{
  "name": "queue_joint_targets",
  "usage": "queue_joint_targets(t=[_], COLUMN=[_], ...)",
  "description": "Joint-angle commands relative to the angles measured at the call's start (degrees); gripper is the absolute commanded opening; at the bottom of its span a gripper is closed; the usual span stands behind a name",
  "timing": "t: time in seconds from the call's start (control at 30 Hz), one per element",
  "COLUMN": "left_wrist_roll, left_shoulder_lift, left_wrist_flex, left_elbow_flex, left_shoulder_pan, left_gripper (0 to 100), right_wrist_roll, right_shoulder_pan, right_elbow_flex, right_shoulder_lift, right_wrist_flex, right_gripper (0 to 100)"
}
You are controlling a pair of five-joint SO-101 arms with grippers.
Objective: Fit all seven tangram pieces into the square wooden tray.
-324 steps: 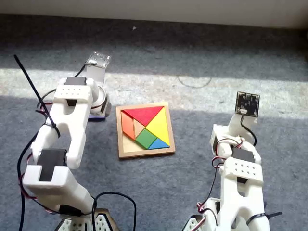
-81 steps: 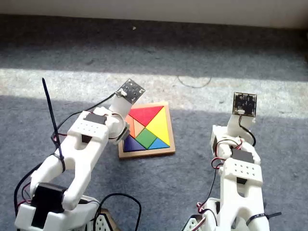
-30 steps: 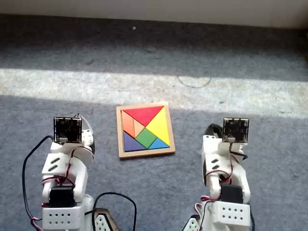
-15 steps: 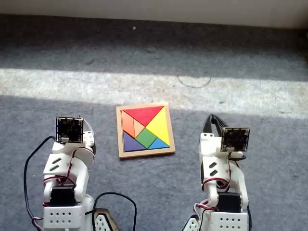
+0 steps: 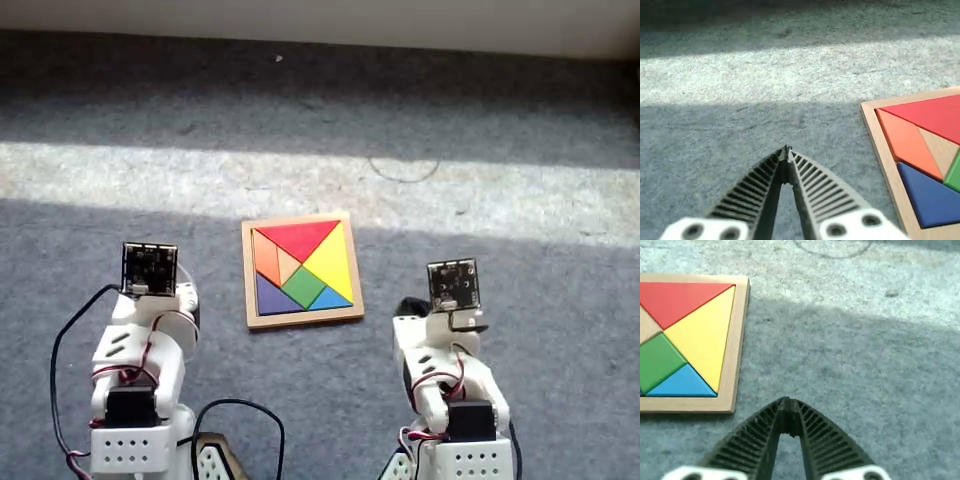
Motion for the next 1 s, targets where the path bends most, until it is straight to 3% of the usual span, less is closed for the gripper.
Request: queue_joint_targets(t=[0.0,0.3,0.6,0.97], left_wrist_roll=[-0.4,-0.4,-0.4,-0.3], left_shoulder_lift=[-2.0,-2.2,-2.2,-2.3], left_wrist_flex=[11.1,26.2,28.9,29.0], left_elbow_flex=[1.2,1.2,1.2,1.2], left_shoulder_pan=[3.2,3.9,4.0,4.1], left_gripper=[1,1,1,1], right_wrist_roll=[-0.4,-0.4,-0.6,-0.6], right_shoulder_pan=[-0.4,13.1,28.4,30.5], right_elbow_flex=[5.6,5.6,5.6,5.6], right_shoulder_lift=[-0.8,-0.8,-0.9,-0.9], right_wrist_flex=[5.2,13.7,14.5,14.5], right_gripper=[1.0,1.0,1.0,1.0])
